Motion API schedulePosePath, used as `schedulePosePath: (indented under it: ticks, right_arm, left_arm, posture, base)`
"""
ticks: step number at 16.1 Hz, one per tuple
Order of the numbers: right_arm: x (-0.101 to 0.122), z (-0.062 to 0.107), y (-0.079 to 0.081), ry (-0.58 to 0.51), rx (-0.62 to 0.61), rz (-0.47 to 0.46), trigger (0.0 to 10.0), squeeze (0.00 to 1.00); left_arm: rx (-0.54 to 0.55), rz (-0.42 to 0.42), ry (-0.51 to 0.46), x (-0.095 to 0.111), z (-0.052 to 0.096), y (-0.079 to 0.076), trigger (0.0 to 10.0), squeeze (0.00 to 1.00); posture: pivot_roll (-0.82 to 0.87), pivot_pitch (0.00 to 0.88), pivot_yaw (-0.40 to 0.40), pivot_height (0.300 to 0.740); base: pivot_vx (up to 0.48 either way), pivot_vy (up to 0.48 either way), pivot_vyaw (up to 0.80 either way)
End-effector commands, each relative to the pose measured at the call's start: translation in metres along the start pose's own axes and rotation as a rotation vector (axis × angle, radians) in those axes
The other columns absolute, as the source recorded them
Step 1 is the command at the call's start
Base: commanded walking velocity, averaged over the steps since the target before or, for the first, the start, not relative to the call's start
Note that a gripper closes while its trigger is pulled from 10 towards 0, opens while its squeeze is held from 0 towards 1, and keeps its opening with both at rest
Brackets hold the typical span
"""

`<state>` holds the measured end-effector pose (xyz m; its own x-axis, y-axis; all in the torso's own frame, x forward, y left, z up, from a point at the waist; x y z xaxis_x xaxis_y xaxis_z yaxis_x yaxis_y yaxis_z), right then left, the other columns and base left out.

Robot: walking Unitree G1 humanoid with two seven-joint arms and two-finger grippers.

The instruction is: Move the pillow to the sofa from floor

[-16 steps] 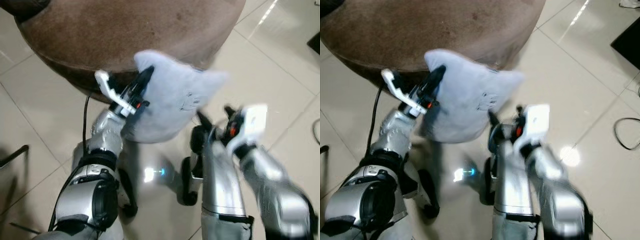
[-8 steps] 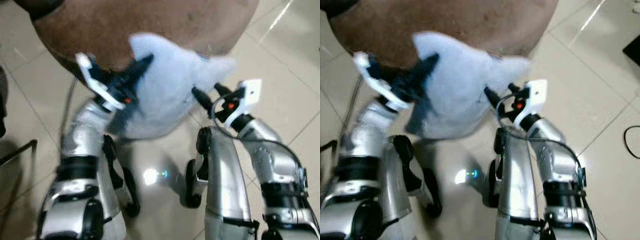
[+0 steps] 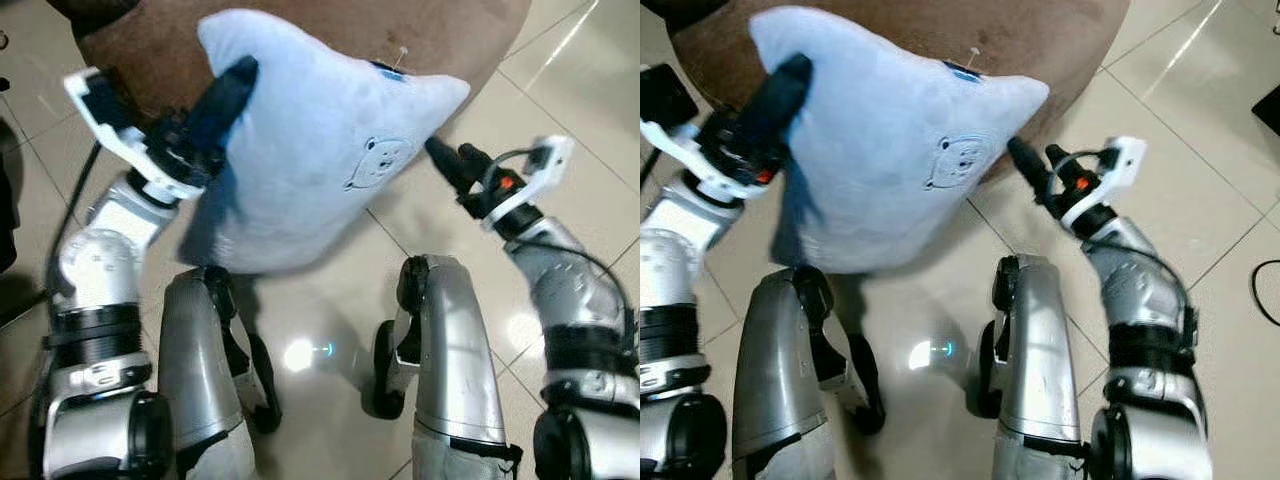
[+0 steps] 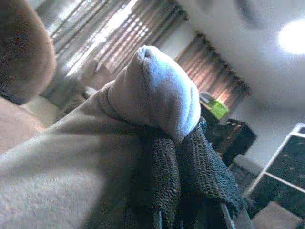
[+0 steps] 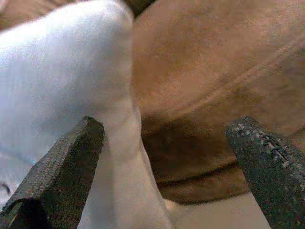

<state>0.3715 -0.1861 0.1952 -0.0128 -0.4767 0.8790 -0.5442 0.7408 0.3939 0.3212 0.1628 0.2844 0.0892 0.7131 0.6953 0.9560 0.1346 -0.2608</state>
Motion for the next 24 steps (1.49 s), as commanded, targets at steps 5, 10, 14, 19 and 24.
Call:
schedulePosePath:
  ticks: [5,10,14,19,24]
  right_arm:
    - [0.008,-0.002,-0.004,-0.069,0.129,-0.278,10.0,1.0]
    - [0.016,-0.008,0.001,-0.185,0.156,-0.429,10.0,0.0]
    - [0.029,-0.004,0.011,-0.272,0.203,-0.524,10.0,0.0]
    - [0.021,0.009,0.038,-0.191,0.328,-0.555,10.0,0.0]
    - [-0.017,0.021,0.079,0.035,0.453,-0.485,10.0,0.0]
  left_arm:
    - [-0.178,0.167,-0.057,0.012,-0.012,-0.018,0.0,0.0]
    - [-0.217,0.235,-0.074,0.012,-0.018,-0.019,0.0,0.0]
    - [-0.215,0.262,-0.097,0.011,-0.021,-0.016,0.0,0.0]
    - [-0.229,0.273,-0.119,0.013,-0.022,-0.014,0.0,0.0]
    - [-0.228,0.285,-0.125,0.009,-0.026,-0.011,0.0,0.0]
  posture:
    - [-0.02,0.38,0.007,0.439]
    - [-0.03,0.38,0.013,0.439]
    - [-0.03,0.382,0.014,0.439]
    - [-0.04,0.377,0.012,0.439]
    - [-0.05,0.372,0.012,0.439]
  base:
    - [0.0,0.0,0.0]
    - [0.0,0.0,0.0]
    - [0.0,0.0,0.0]
    - [0.0,0.0,0.0]
    - [0.0,0.0,0.0]
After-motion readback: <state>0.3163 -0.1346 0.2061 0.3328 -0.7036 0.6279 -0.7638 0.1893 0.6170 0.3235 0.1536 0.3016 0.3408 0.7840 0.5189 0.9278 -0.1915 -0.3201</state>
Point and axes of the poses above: a point about 5 cm out from each wrist's last joint towards the gripper, its own z axis pointing back from the gripper into the wrist, its own x axis along the axis of the wrist's last joint, y = z × x, the point moved 2 cm from there along -z, pointing out of the wrist towards the gripper, and after that the axes turned 4 degrees about z, right-handed, at the moved point
